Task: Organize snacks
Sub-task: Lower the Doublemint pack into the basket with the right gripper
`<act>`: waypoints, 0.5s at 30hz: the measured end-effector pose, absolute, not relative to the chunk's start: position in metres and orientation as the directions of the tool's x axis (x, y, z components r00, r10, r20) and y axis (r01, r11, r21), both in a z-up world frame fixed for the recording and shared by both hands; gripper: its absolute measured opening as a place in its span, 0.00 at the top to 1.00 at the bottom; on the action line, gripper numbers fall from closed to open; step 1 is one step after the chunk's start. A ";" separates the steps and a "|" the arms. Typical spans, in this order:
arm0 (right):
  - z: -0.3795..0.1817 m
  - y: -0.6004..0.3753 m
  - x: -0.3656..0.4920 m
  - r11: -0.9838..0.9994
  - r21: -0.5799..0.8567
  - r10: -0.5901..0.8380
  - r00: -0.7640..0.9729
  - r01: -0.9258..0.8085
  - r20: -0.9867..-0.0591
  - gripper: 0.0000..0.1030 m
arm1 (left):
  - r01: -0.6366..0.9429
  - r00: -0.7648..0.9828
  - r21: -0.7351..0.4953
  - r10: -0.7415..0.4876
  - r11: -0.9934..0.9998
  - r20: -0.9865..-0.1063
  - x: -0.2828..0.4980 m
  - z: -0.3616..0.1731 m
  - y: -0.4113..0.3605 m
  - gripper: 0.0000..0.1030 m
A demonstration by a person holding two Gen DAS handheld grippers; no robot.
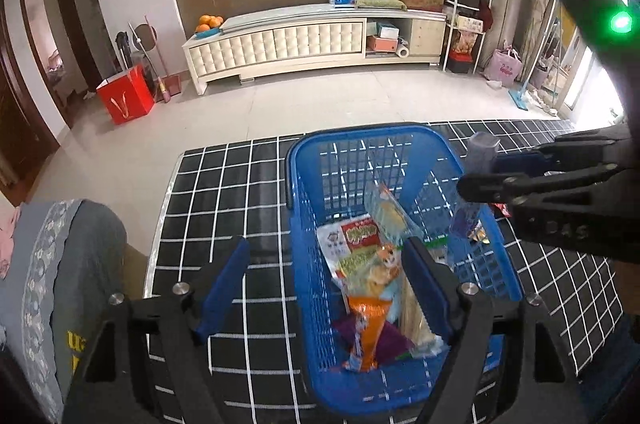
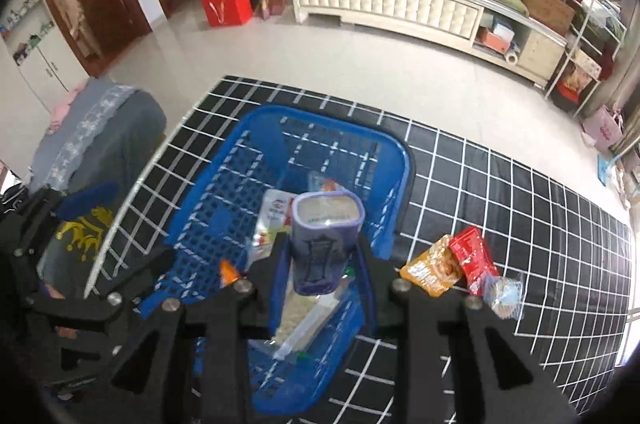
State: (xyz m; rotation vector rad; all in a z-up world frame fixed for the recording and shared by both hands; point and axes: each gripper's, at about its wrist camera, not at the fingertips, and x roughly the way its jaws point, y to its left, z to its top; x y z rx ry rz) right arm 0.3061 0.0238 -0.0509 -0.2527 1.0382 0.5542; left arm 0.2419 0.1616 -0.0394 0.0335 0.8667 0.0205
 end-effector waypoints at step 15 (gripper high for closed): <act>-0.086 0.050 0.351 0.822 -0.140 0.114 0.400 -0.553 -0.909 0.46 | -0.025 0.626 0.038 0.046 0.999 -0.778 0.273 -0.065 0.166 0.25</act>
